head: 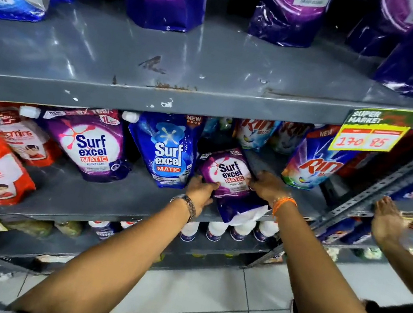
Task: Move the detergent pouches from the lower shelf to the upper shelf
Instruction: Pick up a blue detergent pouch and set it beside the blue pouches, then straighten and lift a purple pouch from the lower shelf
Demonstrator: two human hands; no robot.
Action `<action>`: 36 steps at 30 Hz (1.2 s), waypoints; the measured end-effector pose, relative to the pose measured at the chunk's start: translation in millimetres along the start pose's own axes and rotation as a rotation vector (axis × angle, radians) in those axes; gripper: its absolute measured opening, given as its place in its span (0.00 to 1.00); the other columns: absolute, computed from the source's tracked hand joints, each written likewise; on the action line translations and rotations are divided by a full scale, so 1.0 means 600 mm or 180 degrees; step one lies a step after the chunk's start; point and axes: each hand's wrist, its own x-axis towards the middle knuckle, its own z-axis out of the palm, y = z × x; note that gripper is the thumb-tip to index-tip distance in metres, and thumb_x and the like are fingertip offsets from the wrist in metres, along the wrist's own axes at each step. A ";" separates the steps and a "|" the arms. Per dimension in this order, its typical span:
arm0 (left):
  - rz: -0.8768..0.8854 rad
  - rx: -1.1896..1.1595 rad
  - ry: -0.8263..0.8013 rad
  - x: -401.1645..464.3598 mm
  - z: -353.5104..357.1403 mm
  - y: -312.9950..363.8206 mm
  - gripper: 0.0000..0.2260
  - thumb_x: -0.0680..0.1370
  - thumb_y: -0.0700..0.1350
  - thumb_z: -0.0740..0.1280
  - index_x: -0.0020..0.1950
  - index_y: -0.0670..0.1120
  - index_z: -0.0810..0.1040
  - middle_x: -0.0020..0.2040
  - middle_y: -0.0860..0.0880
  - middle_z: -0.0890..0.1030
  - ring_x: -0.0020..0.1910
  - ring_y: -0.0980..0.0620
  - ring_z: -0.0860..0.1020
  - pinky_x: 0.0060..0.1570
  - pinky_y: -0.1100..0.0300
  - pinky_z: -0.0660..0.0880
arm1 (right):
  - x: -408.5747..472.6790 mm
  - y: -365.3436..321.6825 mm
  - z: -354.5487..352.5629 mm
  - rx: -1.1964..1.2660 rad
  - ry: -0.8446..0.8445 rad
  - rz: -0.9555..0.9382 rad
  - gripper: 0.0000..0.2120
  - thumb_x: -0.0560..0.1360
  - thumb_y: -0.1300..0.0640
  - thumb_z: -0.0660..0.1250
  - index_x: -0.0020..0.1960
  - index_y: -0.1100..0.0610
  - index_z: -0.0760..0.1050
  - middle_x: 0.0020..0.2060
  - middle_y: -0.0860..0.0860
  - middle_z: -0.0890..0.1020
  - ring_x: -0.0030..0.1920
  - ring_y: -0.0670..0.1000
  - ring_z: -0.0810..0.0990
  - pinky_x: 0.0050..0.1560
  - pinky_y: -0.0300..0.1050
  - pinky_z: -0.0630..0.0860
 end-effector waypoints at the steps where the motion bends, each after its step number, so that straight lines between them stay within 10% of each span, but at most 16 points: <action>1: 0.0065 0.0123 -0.0005 0.006 0.004 0.002 0.13 0.76 0.31 0.68 0.51 0.48 0.72 0.55 0.46 0.79 0.50 0.49 0.77 0.51 0.53 0.75 | 0.002 -0.001 0.000 0.0128 -0.0059 0.0032 0.21 0.79 0.50 0.67 0.66 0.63 0.76 0.61 0.61 0.79 0.60 0.60 0.78 0.50 0.42 0.69; 6: 0.0148 0.0397 -0.0163 0.017 -0.010 0.011 0.25 0.69 0.24 0.67 0.61 0.46 0.74 0.44 0.48 0.83 0.41 0.52 0.79 0.31 0.62 0.75 | -0.016 0.021 0.001 0.1885 -0.0459 0.0431 0.12 0.72 0.66 0.75 0.38 0.56 0.73 0.40 0.54 0.81 0.47 0.55 0.79 0.52 0.54 0.78; 9: 0.0163 0.0485 -0.0297 0.016 -0.022 0.011 0.32 0.66 0.24 0.71 0.63 0.51 0.70 0.51 0.46 0.83 0.45 0.51 0.80 0.40 0.56 0.79 | -0.040 0.047 0.016 0.2327 -0.0777 0.0440 0.12 0.74 0.71 0.72 0.56 0.63 0.81 0.53 0.62 0.87 0.59 0.62 0.81 0.64 0.62 0.76; 12: 0.0386 0.0613 -0.0372 0.017 -0.019 0.004 0.38 0.64 0.22 0.71 0.69 0.48 0.68 0.55 0.46 0.83 0.56 0.47 0.81 0.52 0.48 0.81 | -0.059 0.061 0.023 0.2368 -0.0466 0.0326 0.20 0.73 0.73 0.71 0.64 0.62 0.76 0.52 0.56 0.86 0.56 0.58 0.82 0.51 0.55 0.79; 20: 0.1267 0.0979 -0.0624 0.011 0.011 0.029 0.39 0.66 0.26 0.75 0.68 0.54 0.67 0.53 0.55 0.83 0.52 0.62 0.80 0.39 0.68 0.80 | -0.063 0.063 -0.012 0.2720 0.0313 -0.0408 0.27 0.70 0.77 0.72 0.66 0.67 0.70 0.62 0.65 0.81 0.65 0.64 0.79 0.65 0.60 0.77; 30: 0.1945 0.1256 -0.0233 0.029 0.066 0.078 0.40 0.72 0.21 0.62 0.80 0.45 0.57 0.73 0.40 0.72 0.71 0.44 0.73 0.68 0.44 0.73 | -0.032 0.034 -0.007 0.2498 0.1219 -0.1155 0.33 0.73 0.74 0.71 0.73 0.63 0.62 0.62 0.63 0.78 0.63 0.59 0.79 0.50 0.31 0.81; 36: 0.2122 0.1547 -0.0154 0.038 0.059 0.066 0.35 0.74 0.24 0.62 0.78 0.44 0.60 0.73 0.43 0.72 0.73 0.46 0.71 0.69 0.51 0.72 | -0.029 0.050 0.015 0.2490 0.1370 -0.1155 0.32 0.72 0.75 0.71 0.71 0.63 0.63 0.64 0.63 0.79 0.66 0.60 0.79 0.62 0.57 0.81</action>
